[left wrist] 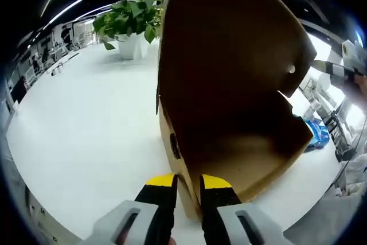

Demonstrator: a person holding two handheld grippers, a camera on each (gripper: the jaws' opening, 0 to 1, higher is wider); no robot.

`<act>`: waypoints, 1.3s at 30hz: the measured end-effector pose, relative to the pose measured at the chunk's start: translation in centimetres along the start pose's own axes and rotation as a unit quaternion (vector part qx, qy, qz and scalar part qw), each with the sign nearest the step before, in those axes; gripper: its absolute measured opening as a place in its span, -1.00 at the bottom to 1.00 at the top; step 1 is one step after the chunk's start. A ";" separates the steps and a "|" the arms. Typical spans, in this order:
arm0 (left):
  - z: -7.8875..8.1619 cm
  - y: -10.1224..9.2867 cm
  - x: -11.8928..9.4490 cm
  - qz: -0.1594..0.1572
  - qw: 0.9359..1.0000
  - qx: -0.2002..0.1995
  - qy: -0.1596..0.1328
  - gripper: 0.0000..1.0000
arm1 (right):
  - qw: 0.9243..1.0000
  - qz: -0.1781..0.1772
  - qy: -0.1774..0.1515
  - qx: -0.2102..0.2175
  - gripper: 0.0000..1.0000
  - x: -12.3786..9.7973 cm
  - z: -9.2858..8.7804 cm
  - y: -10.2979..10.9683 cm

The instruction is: Operate the shoe box by opening the lid, removing the specified soft item, and placing it in the target area until the item is outside and the box remains undamaged.

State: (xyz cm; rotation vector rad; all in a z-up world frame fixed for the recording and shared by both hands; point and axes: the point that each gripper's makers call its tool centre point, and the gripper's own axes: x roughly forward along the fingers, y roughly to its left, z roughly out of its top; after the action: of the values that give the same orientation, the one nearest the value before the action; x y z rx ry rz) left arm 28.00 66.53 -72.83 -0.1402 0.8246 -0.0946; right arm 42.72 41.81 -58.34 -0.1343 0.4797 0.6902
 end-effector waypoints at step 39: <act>2.2 0.0 -3.4 -0.025 0.997 0.049 -0.061 -0.53 | 0.999 0.004 0.022 -0.030 -1.00 -2.8 -7.6 2.4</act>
State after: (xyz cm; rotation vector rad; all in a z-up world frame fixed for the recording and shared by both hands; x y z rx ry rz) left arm 27.32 67.23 -68.90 -0.0734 0.6924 -0.1714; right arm 36.42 39.94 -63.64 -0.2046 0.5025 0.7119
